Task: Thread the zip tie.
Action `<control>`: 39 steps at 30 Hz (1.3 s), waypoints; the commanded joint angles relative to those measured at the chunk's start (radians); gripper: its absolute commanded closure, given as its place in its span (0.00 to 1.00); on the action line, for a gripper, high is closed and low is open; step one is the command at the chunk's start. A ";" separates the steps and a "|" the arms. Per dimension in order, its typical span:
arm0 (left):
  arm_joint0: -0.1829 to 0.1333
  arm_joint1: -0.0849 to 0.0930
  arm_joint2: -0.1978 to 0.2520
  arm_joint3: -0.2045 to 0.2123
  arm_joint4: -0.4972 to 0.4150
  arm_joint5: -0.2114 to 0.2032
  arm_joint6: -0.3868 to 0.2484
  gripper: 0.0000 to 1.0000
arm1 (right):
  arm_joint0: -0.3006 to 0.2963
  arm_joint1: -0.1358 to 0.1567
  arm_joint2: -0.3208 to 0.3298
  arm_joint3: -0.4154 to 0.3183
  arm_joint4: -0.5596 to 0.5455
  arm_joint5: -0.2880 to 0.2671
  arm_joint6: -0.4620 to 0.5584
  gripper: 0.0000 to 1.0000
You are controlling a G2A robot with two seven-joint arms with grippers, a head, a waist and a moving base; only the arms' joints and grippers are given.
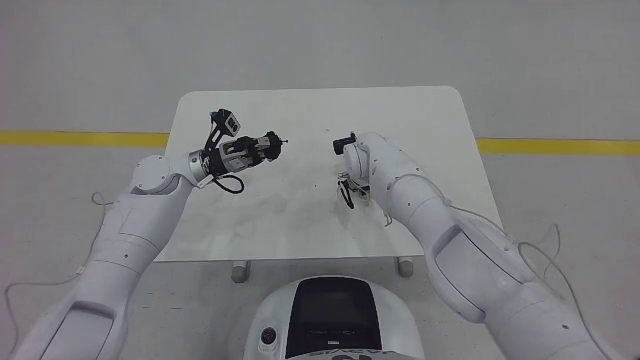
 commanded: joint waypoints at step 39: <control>0.000 0.000 0.000 0.000 0.000 0.000 0.000 1.00 | 0.038 0.014 0.068 -0.030 0.007 -0.007 0.040 1.00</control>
